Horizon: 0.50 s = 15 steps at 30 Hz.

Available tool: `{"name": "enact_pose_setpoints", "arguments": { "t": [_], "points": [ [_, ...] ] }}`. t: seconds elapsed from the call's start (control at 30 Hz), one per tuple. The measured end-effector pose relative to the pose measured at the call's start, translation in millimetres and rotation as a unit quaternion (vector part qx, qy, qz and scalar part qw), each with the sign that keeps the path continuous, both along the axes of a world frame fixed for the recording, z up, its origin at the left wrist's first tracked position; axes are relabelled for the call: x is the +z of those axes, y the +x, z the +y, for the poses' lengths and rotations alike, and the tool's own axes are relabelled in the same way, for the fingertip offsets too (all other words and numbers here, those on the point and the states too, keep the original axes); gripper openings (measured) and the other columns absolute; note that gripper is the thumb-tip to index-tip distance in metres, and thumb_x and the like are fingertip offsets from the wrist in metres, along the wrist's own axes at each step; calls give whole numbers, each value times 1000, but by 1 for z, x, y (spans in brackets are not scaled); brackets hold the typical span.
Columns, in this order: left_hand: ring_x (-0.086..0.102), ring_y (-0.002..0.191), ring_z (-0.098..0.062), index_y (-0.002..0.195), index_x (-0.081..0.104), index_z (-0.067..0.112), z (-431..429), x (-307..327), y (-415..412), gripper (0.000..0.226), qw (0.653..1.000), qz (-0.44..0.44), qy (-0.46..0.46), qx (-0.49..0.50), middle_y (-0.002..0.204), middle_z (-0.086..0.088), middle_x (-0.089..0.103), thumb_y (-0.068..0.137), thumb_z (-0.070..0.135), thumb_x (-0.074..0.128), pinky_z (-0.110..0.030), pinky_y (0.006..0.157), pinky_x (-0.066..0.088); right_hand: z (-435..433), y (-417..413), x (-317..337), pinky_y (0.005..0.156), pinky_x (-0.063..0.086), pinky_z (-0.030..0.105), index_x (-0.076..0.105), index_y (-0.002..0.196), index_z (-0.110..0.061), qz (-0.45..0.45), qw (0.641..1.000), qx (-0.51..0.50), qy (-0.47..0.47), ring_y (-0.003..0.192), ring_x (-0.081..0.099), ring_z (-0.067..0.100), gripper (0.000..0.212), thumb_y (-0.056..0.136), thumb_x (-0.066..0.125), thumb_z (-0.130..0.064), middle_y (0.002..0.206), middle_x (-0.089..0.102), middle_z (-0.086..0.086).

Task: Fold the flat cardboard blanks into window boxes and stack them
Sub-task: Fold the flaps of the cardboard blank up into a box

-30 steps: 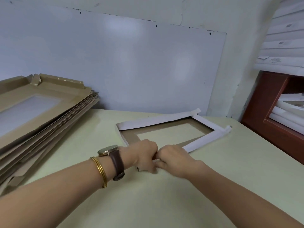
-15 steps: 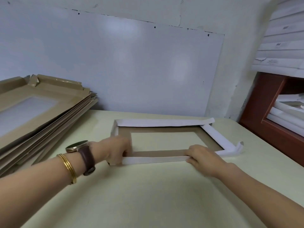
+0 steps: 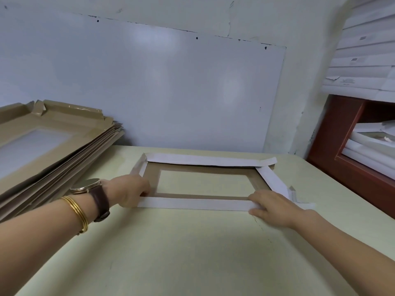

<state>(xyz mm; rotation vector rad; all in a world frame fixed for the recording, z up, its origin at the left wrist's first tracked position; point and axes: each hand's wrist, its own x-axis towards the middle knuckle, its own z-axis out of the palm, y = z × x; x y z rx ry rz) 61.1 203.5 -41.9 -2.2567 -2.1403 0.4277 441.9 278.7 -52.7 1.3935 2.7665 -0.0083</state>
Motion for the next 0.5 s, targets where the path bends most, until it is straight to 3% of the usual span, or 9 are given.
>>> {"name": "enact_pose_setpoints", "arguments": {
  "t": [0.13, 0.27, 0.33, 0.5],
  "points": [
    [52, 75, -24, 85, 49, 19, -3, -1, 3, 19, 999, 19, 42, 29, 74, 7, 46, 79, 2, 42, -27, 62, 37, 3, -5, 3, 84, 45, 38, 53, 84, -12, 10, 1000, -1, -13, 89, 53, 20, 24, 98, 48, -31, 88, 53, -1],
    [57, 101, -22, 103, 53, 24, -8, -8, 38, 23, 994, -3, 108, 2, 104, 5, 58, 81, 18, 48, -31, 79, 37, -7, -21, -1, 68, 35, 28, 37, 71, -21, 8, 1000, 5, -19, 85, 46, 18, 32, 100, 44, -30, 81, 42, -9],
    [54, 106, -21, 107, 52, 26, -9, -14, 67, 28, 989, -38, 138, -44, 106, 4, 56, 80, 20, 48, -35, 88, 35, -17, -36, -3, 63, 28, 26, 30, 68, -24, 6, 1000, 13, -22, 84, 41, 17, 35, 101, 42, -29, 82, 38, -8],
    [53, 104, -25, 109, 52, 22, -10, -25, 132, 31, 969, -127, 171, -123, 106, 0, 55, 80, 14, 48, -36, 87, 38, -45, -70, 0, 80, 40, 34, 46, 81, -19, 16, 998, 25, -49, 93, 48, 25, 21, 101, 42, -27, 95, 41, 1]
  ]
}}
